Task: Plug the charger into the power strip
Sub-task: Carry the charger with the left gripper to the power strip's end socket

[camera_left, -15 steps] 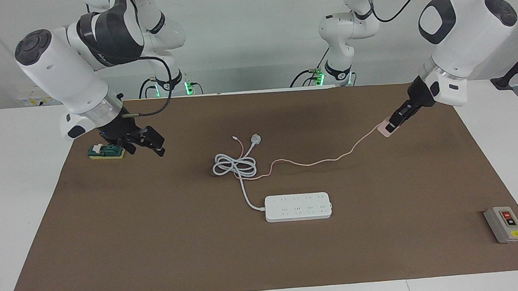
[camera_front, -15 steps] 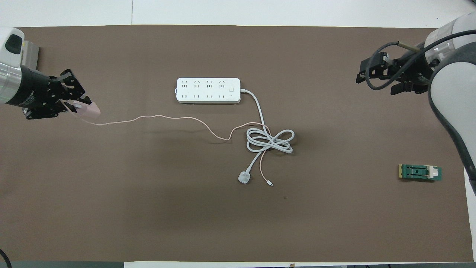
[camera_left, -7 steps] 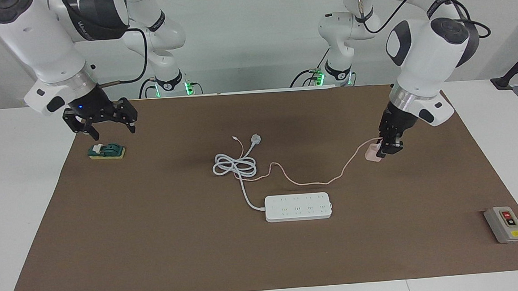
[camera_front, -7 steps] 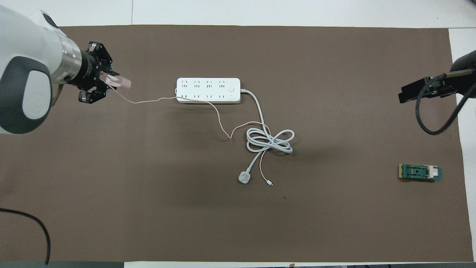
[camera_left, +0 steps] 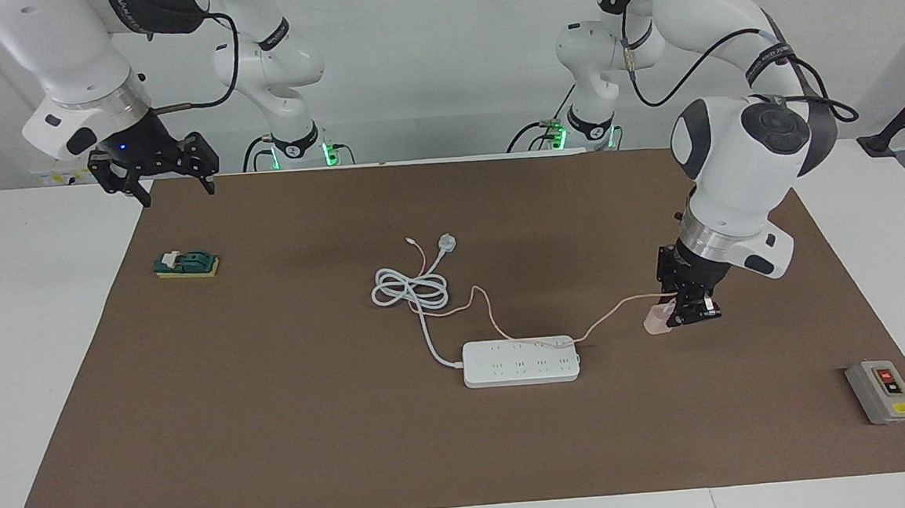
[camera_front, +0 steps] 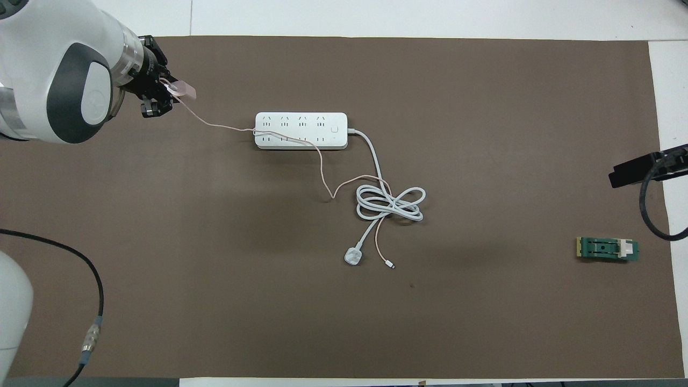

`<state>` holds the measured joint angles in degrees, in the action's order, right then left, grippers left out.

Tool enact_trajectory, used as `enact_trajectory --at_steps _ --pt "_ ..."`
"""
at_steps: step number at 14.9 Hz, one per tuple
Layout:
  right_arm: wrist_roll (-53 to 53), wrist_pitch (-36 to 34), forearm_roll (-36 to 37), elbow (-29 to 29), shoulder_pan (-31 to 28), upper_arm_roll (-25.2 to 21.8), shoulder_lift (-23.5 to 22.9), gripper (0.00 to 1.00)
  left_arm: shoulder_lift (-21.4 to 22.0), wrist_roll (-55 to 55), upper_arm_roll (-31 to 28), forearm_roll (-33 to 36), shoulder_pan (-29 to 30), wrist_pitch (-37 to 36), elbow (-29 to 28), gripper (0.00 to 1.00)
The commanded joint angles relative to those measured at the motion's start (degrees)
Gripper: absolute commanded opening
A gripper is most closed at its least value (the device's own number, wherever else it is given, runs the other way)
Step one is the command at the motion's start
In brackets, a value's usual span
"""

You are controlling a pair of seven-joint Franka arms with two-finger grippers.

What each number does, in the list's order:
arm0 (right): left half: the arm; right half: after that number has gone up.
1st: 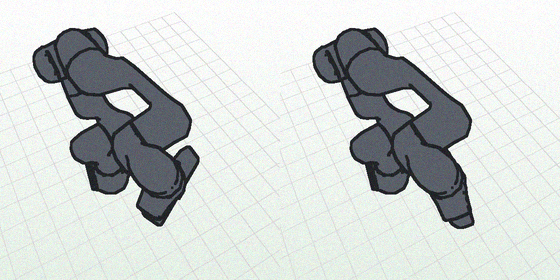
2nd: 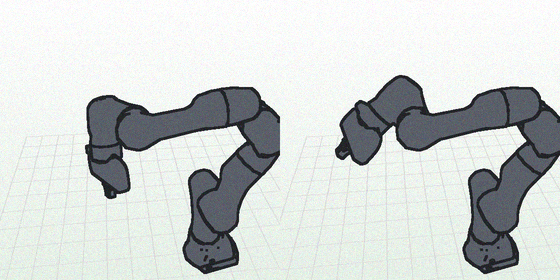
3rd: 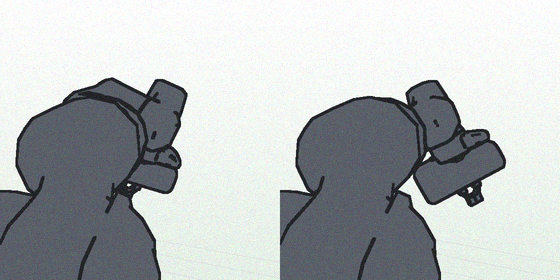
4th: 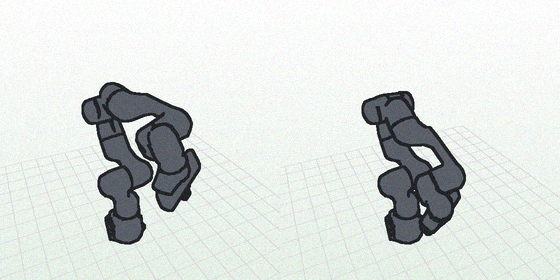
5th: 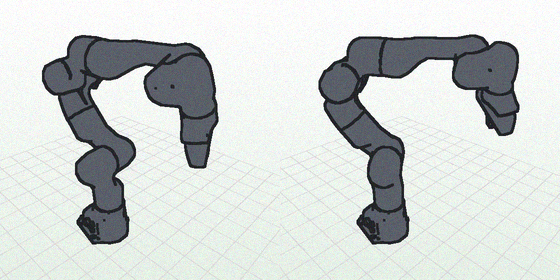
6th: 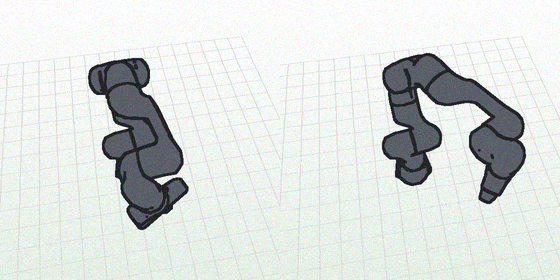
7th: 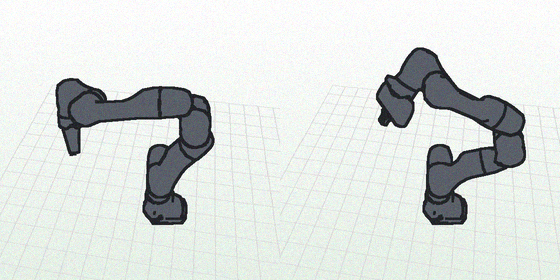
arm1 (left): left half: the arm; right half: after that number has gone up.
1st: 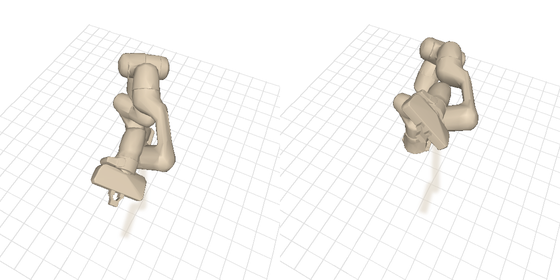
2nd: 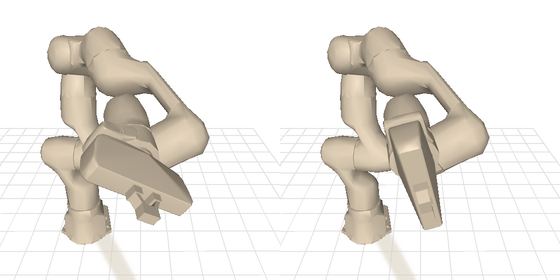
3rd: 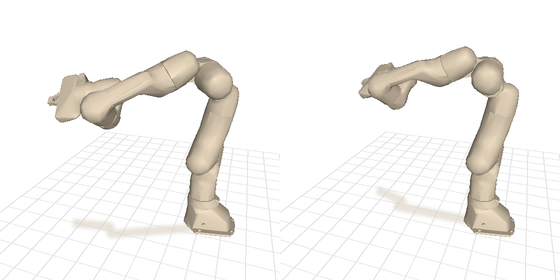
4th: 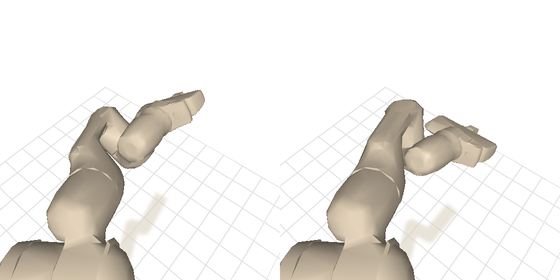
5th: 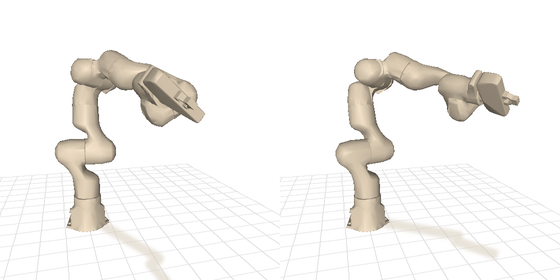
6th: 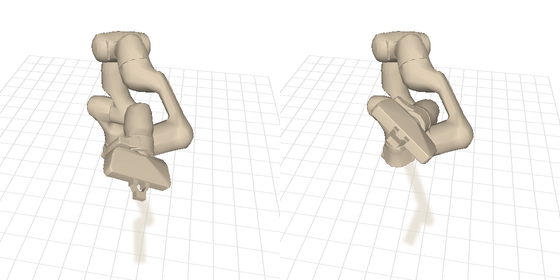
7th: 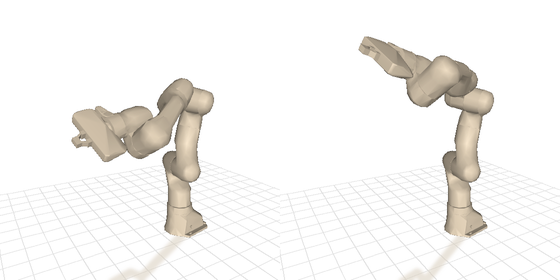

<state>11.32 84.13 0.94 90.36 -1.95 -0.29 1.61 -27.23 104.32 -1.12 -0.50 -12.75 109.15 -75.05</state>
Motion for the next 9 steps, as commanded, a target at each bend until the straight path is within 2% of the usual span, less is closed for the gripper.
enact_trajectory --at_steps 1,3,9 --pt "0.89 0.07 0.81 5.52 -1.91 0.64 4.36 1.00 -11.15 4.22 -5.19 1.21 -3.76 -3.94 14.19 0.00" --pt "0.72 -0.45 0.81 6.05 -2.09 0.64 4.63 1.00 -13.90 4.93 -7.32 0.76 -4.47 -3.86 16.33 0.00" --pt "-2.27 0.07 0.64 5.09 -2.27 0.56 3.40 1.00 -13.64 5.10 -7.23 1.91 -6.23 -3.24 14.14 0.00"
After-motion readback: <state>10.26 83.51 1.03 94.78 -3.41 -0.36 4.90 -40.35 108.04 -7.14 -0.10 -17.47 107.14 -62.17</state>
